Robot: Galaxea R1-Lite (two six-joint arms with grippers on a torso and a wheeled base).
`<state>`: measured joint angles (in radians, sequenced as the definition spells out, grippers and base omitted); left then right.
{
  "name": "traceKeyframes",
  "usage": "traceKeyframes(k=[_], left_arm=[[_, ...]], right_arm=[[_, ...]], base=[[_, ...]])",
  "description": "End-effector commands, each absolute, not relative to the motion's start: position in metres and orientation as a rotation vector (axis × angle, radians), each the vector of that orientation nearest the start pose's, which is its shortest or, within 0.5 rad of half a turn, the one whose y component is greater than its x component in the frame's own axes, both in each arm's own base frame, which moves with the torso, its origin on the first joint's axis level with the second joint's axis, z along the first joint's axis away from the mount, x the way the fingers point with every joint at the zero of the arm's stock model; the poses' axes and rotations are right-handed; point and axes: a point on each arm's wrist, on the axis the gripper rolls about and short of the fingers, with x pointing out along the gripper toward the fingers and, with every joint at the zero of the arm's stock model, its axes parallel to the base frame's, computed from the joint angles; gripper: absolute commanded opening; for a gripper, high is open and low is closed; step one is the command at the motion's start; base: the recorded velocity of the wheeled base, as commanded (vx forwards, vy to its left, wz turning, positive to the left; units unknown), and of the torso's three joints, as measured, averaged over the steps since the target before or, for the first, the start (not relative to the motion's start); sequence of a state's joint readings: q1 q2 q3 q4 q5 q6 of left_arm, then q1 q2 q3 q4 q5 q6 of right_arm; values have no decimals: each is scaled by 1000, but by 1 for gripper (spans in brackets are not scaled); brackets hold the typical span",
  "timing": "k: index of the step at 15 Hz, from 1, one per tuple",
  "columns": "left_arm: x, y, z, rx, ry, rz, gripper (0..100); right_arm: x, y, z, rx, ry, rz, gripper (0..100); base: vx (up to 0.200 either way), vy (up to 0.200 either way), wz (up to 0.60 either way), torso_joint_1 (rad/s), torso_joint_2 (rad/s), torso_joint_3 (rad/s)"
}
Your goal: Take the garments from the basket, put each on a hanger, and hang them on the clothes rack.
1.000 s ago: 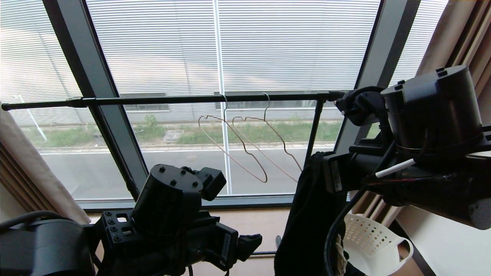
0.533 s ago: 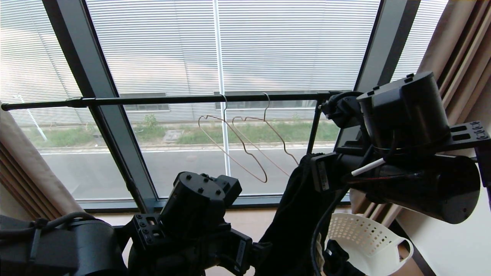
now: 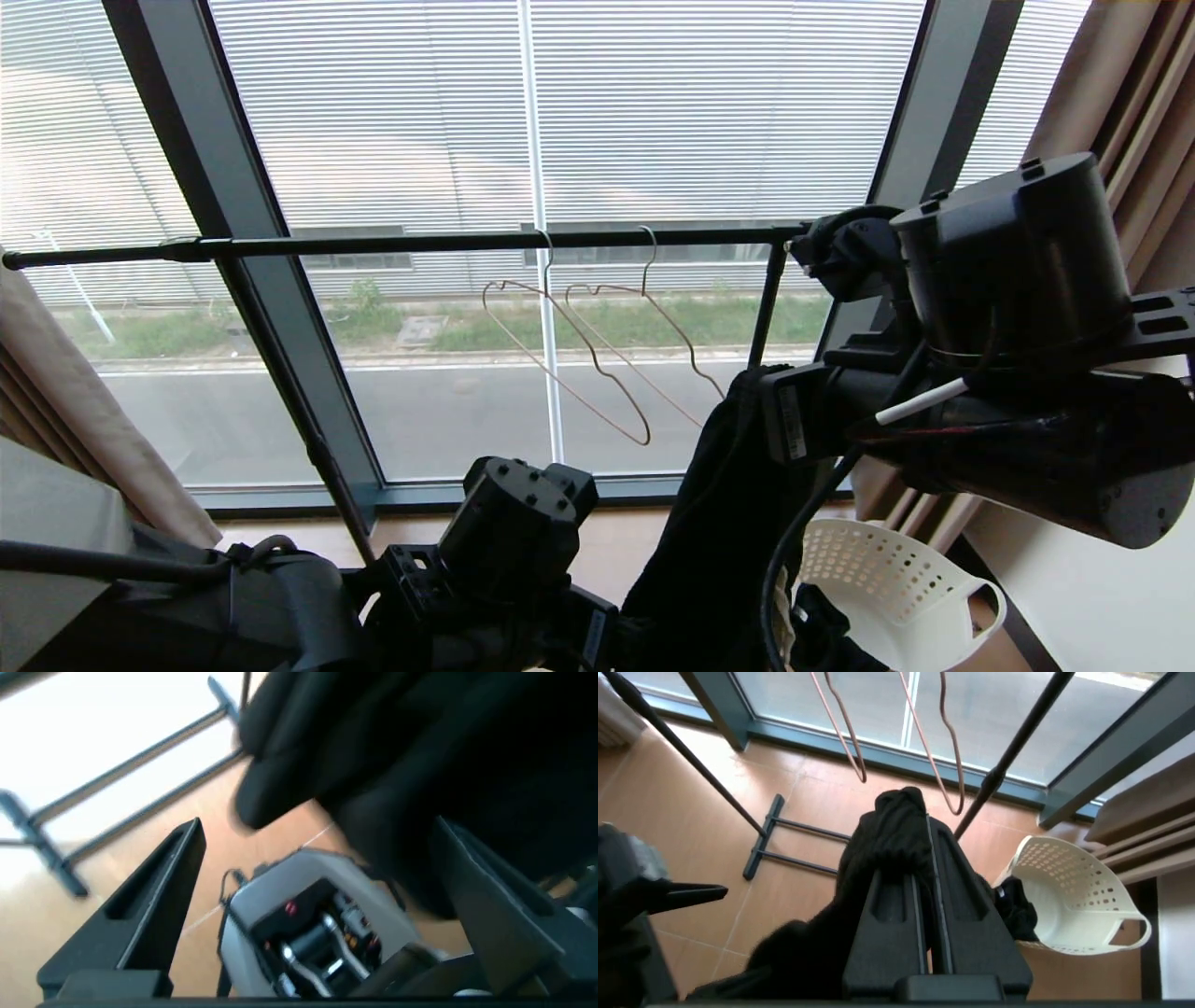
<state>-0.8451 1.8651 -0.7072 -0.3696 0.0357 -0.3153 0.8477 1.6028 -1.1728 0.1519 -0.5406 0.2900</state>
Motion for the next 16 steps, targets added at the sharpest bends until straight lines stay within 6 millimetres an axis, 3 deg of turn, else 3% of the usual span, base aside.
traceKeyframes(k=[1,2,3,5,9,12,16], left_arm=[[200,-217,73,70,880,-613,100],[201,-217,70,75,891,-605,100],[201,-216,69,78,894,-605,0],[201,-217,69,77,891,-606,0],[208,-226,80,53,832,-633,0],[206,-228,76,62,840,-632,0],[214,-196,80,3,850,-533,0]], right_arm=[[192,198,251,-68,458,231,0],[192,196,252,-65,456,227,0],[193,194,252,-61,456,219,0],[191,191,255,-57,449,219,0],[194,194,242,-81,486,210,0],[193,193,242,-82,483,211,0],[216,169,245,-85,479,101,0]], base=[[0,0,0,0,0,0],[0,0,0,0,0,0],[0,0,0,0,0,0],[0,0,0,0,0,0],[0,0,0,0,0,0],[0,0,0,0,0,0],[0,0,0,0,0,0]])
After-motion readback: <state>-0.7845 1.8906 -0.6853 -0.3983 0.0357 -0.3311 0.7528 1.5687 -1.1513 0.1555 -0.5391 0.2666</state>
